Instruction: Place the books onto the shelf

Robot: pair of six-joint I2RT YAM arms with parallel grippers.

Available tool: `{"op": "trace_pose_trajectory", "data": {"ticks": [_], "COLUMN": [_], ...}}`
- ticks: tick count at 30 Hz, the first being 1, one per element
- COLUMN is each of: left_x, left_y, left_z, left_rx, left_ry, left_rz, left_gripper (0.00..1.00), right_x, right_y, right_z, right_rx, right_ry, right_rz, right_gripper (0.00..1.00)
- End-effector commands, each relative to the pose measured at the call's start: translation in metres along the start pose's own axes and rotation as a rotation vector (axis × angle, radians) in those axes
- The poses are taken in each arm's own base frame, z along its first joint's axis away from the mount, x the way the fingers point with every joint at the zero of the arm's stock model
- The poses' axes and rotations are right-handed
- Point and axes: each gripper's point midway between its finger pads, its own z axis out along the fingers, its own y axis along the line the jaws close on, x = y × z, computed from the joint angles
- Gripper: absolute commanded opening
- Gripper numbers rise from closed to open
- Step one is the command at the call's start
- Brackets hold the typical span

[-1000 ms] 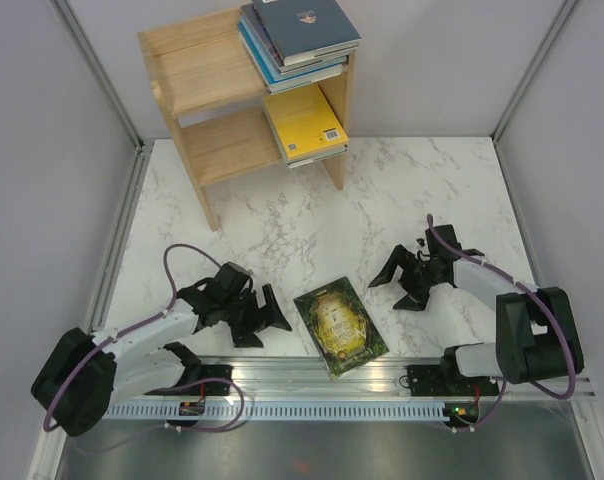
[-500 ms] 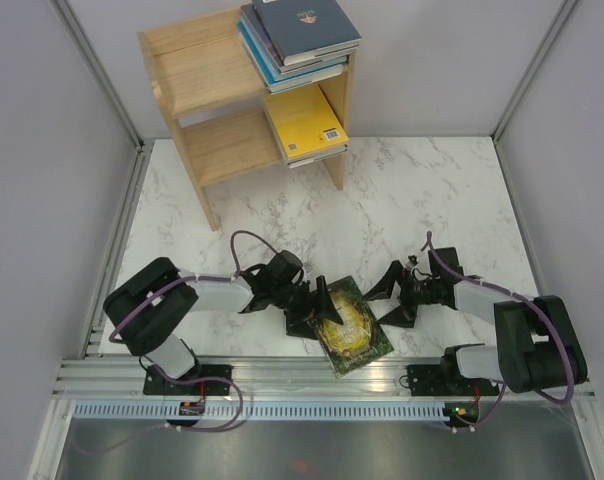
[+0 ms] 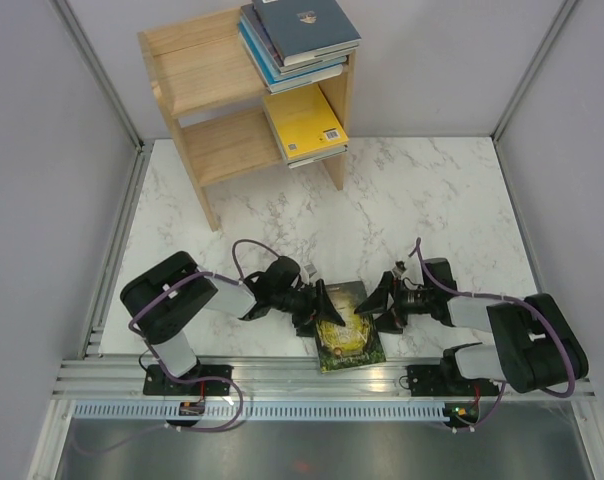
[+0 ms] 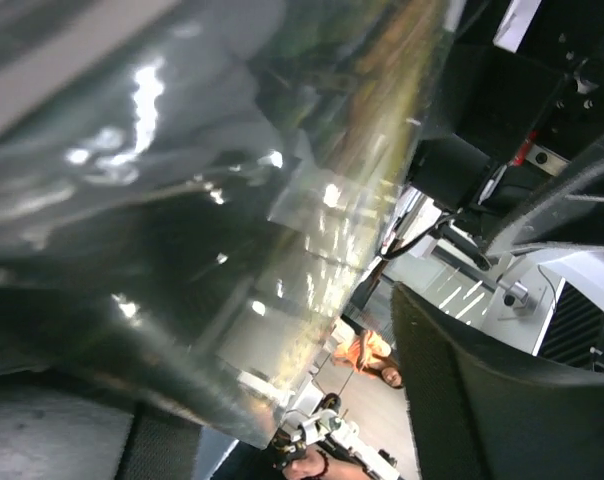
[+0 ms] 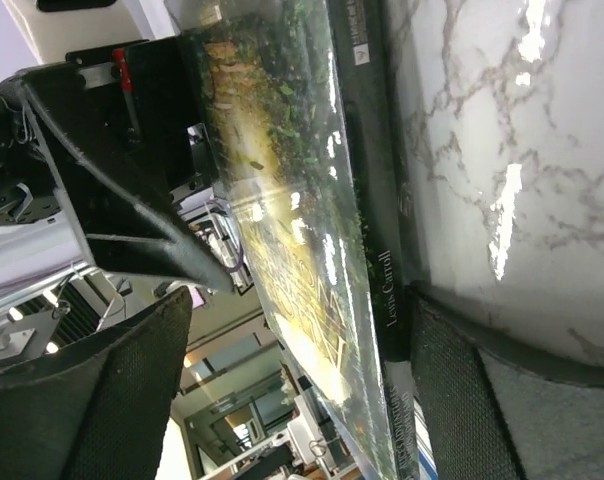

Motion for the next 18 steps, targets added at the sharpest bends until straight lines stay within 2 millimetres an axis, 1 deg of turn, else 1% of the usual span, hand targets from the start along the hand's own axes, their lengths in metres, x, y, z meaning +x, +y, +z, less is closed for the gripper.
{"op": "trace_pose_trajectory", "data": {"ticks": [1, 3, 5, 6, 7, 8, 9, 10, 11, 12, 13, 14, 15, 17, 18], "left_x": [-0.008, -0.008, -0.006, -0.006, -0.006, -0.005, -0.004, -0.005, -0.004, -0.003, -0.005, -0.004, -0.004, -0.004, -0.004], "left_y": [0.041, 0.038, 0.031, 0.025, 0.021, 0.014, 0.004, -0.003, -0.009, -0.015, -0.024, -0.031, -0.036, -0.051, -0.057], "left_z": [0.005, 0.003, 0.0, -0.001, -0.002, -0.003, -0.004, -0.004, -0.005, -0.005, -0.006, -0.007, -0.008, -0.013, -0.015], "left_rx": [-0.119, -0.103, -0.077, -0.053, -0.035, -0.01, 0.027, 0.046, 0.064, 0.083, 0.108, 0.125, 0.137, 0.172, 0.186], "left_ry": [-0.085, -0.09, -0.09, -0.092, -0.089, -0.085, -0.077, -0.074, -0.071, -0.062, -0.062, -0.052, -0.048, -0.048, -0.049], "left_rz": [-0.054, -0.054, -0.049, -0.039, -0.036, -0.027, -0.02, -0.015, -0.009, -0.009, 0.003, 0.007, 0.011, 0.03, 0.038], "left_gripper": [0.7, 0.7, 0.69, 0.69, 0.69, 0.69, 0.68, 0.67, 0.66, 0.66, 0.66, 0.66, 0.66, 0.69, 0.72], "right_x": [0.02, 0.016, 0.011, 0.008, 0.005, -0.001, -0.004, -0.011, -0.015, -0.017, -0.024, -0.027, -0.031, -0.038, -0.041], "right_y": [-0.057, -0.053, -0.042, -0.036, -0.027, -0.015, -0.008, 0.005, 0.015, 0.024, 0.041, 0.053, 0.063, 0.095, 0.106], "right_z": [-0.001, -0.001, 0.0, 0.0, 0.0, 0.0, 0.0, -0.002, -0.003, -0.004, -0.008, -0.01, -0.013, -0.023, -0.028], "right_rx": [0.23, 0.218, 0.181, 0.159, 0.125, 0.081, 0.057, 0.013, -0.02, -0.05, -0.104, -0.141, -0.171, -0.247, -0.269], "right_ry": [-0.034, -0.047, -0.068, -0.077, -0.09, -0.104, -0.115, -0.142, -0.155, -0.165, -0.194, -0.203, -0.219, -0.255, -0.27], "right_rz": [0.163, 0.163, 0.162, 0.165, 0.152, 0.158, 0.152, 0.114, 0.143, 0.133, 0.096, 0.12, 0.116, 0.049, 0.046], "right_gripper": [0.84, 0.66, 0.48, 0.44, 0.42, 0.38, 0.35, 0.29, 0.17, 0.12, 0.06, 0.0, 0.0, 0.0, 0.0]}}
